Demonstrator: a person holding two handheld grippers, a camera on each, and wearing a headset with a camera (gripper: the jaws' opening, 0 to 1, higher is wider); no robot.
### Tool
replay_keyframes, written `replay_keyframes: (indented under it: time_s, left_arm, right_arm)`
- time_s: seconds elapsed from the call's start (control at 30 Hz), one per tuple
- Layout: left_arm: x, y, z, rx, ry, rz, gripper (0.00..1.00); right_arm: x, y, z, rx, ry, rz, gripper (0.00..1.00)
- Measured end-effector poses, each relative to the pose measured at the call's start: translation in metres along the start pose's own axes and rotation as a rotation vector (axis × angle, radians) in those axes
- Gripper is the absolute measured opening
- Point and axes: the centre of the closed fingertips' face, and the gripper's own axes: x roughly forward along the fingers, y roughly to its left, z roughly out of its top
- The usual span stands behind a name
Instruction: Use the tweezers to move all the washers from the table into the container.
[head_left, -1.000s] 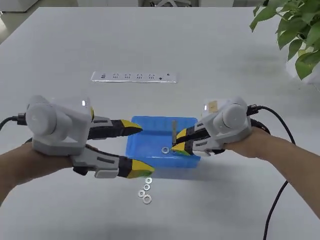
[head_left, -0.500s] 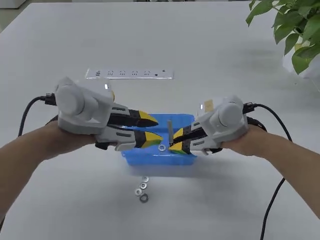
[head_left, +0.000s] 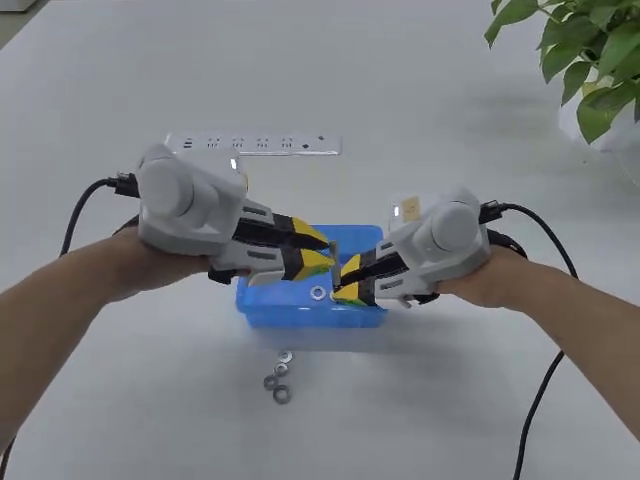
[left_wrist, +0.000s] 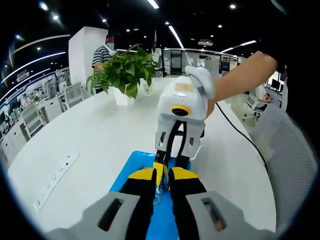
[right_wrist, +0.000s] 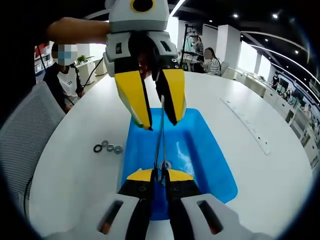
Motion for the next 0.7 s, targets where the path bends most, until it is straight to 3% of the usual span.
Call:
replay_keyframes:
  time_s: [0.27, 0.7]
  left_arm:
    - [0.0043, -0.0034, 0.0027, 0.021, 0.003, -0.024, 0.08]
    - [0.006, -0.0066, 0.0044, 0.054, 0.007, -0.032, 0.06]
  right_arm:
    - [-0.0001, -0.0001, -0.0006, -0.009, 0.003, 0.003, 0.1]
    - [-0.0014, -0.0003, -0.0006, -0.019, 0.013, -0.002, 0.12]
